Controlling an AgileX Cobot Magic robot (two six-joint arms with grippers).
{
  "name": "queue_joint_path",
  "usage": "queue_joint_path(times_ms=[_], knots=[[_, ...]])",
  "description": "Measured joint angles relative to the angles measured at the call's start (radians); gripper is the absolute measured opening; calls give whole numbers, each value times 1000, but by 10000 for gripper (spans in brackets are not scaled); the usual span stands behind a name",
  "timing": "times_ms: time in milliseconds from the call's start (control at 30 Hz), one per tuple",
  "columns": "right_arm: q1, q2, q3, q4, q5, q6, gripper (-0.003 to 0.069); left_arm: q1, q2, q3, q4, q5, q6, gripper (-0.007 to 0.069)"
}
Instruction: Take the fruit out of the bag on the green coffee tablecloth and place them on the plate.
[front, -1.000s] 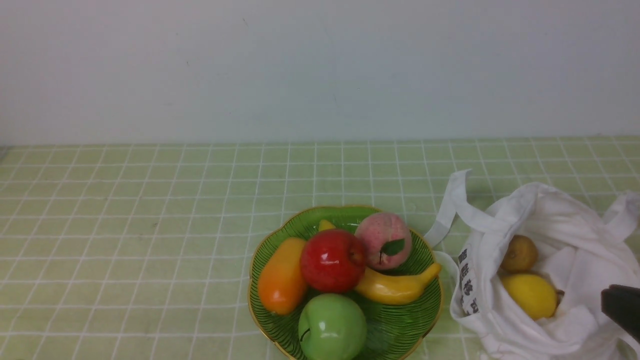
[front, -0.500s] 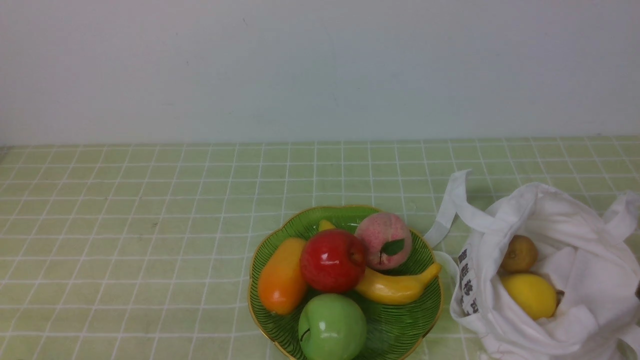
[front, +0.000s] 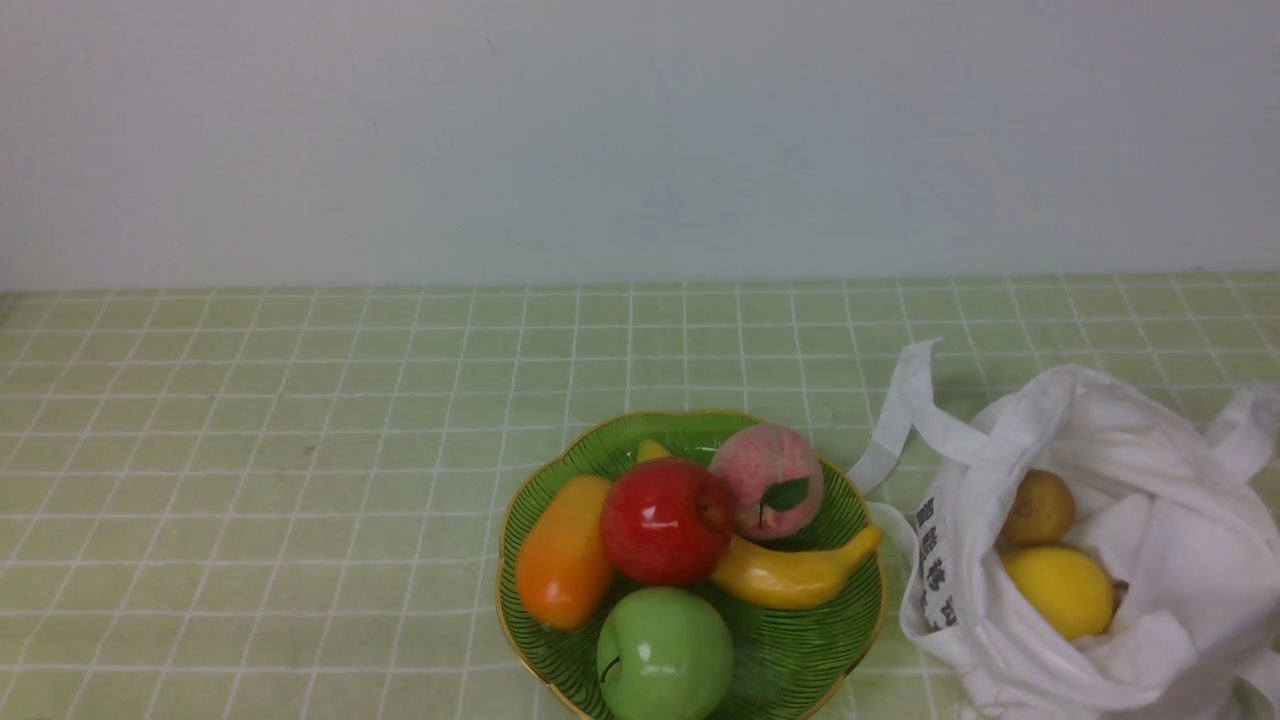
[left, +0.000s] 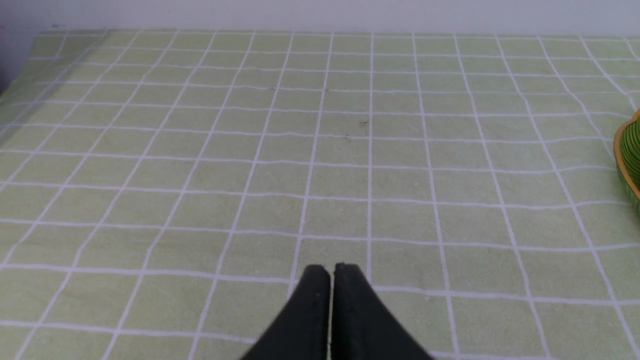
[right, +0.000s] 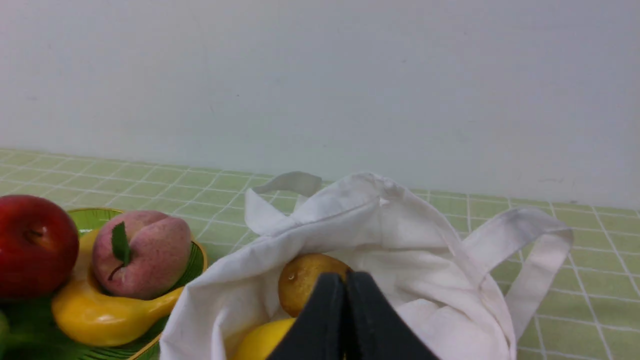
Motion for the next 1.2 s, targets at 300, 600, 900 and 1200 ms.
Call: queue_joint_path(times_ms=[300, 600, 900, 1200], knots=[[-53, 0, 0, -36, 133, 0, -15, 0, 0, 0, 0, 0, 0, -8], [-101, 0, -2, -70, 147, 23, -15, 0, 0, 0, 0, 0, 0, -8], [-120, 0, -3, -74, 147, 76, -15, 0, 0, 0, 0, 0, 0, -8], [-120, 0, -3, -74, 147, 77, -15, 0, 0, 0, 0, 0, 0, -8]])
